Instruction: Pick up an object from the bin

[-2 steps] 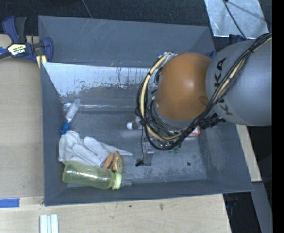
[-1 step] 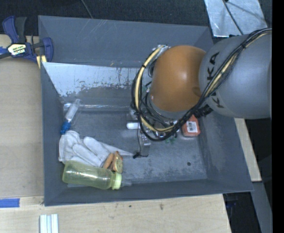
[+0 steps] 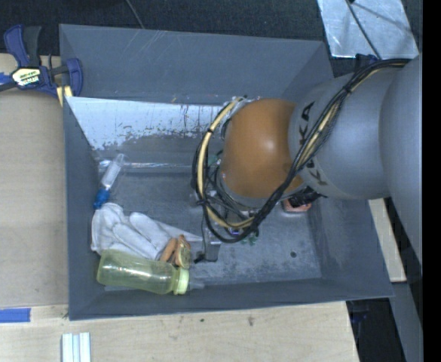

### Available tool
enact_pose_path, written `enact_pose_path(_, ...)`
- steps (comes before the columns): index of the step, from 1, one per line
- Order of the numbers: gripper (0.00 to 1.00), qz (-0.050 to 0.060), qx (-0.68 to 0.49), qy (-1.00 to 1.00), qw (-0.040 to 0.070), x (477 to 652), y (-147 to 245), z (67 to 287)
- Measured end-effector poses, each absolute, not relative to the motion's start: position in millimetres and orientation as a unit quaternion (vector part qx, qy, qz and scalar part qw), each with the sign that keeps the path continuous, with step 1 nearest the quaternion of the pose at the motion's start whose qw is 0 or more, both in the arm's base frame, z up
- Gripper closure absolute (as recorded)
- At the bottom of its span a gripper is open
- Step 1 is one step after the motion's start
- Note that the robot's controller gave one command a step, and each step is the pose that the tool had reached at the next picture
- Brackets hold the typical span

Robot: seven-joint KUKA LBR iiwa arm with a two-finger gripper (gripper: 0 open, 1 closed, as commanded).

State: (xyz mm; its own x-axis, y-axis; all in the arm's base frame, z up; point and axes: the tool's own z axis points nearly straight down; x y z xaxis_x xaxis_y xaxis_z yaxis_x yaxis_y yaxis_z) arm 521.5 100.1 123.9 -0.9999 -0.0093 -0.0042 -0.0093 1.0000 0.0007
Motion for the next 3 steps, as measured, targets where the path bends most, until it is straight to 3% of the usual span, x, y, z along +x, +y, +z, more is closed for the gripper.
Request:
enact_pose_path(1,1.00,-0.001,-0.023,1.000,0.002,519.5,126.0,81.6)
enact_pose_path(2,1.00,-0.001,-0.022,1.000,0.002,519.5,126.0,81.6)
enact_pose_path(3,1.00,0.000,-0.100,0.995,-0.001,511.6,116.5,106.2)
